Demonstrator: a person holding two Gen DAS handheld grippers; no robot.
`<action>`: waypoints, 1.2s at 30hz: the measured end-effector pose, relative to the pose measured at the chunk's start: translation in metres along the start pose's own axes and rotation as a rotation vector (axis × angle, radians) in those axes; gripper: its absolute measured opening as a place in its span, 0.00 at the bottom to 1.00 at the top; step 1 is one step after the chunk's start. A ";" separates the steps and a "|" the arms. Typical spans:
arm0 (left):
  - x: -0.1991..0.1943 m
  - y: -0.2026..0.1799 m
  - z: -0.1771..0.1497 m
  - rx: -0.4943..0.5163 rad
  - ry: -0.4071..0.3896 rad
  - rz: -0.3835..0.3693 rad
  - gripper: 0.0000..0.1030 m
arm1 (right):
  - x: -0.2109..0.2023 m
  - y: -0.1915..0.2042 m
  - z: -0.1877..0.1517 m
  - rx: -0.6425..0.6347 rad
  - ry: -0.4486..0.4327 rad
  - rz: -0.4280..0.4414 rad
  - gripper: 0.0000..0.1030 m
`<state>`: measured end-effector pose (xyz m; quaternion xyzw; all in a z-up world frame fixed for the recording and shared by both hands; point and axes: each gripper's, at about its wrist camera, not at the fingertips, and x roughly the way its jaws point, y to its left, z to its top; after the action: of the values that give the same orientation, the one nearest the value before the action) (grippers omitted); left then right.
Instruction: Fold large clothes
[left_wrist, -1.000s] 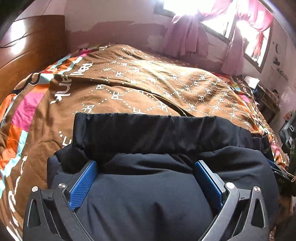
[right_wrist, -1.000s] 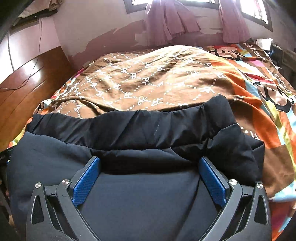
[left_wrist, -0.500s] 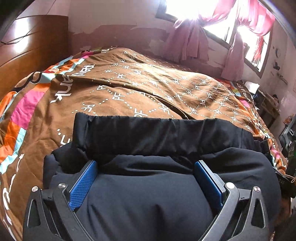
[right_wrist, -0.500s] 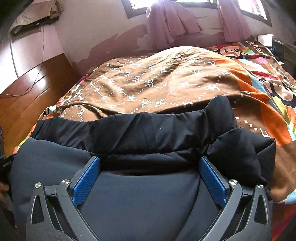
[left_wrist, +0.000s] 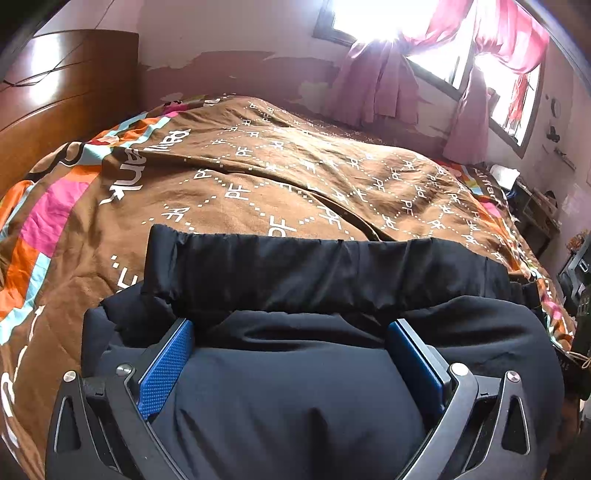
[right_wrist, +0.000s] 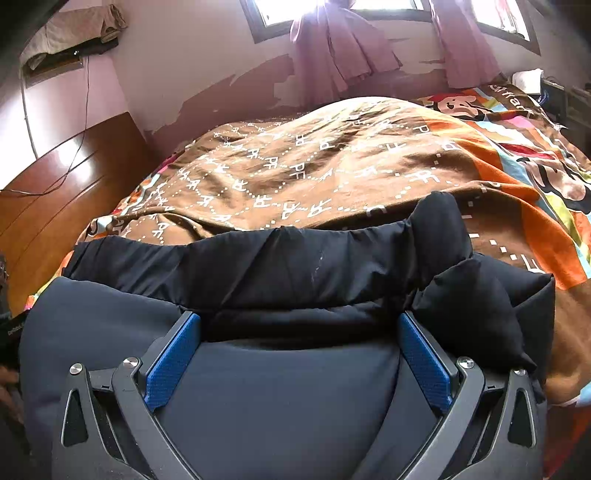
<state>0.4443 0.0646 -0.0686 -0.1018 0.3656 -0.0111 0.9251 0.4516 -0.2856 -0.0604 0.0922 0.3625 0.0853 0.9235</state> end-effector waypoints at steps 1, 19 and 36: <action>0.000 -0.001 0.000 0.007 0.001 0.007 1.00 | 0.000 0.000 0.000 -0.001 0.001 -0.001 1.00; -0.063 0.018 -0.014 0.023 -0.057 0.014 1.00 | -0.077 -0.014 0.000 -0.082 -0.062 -0.024 0.99; -0.103 0.049 -0.036 0.082 0.018 0.121 1.00 | -0.133 -0.077 -0.031 -0.052 0.010 -0.159 0.99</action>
<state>0.3423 0.1162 -0.0345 -0.0412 0.3788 0.0290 0.9241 0.3412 -0.3865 -0.0142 0.0386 0.3710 0.0214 0.9276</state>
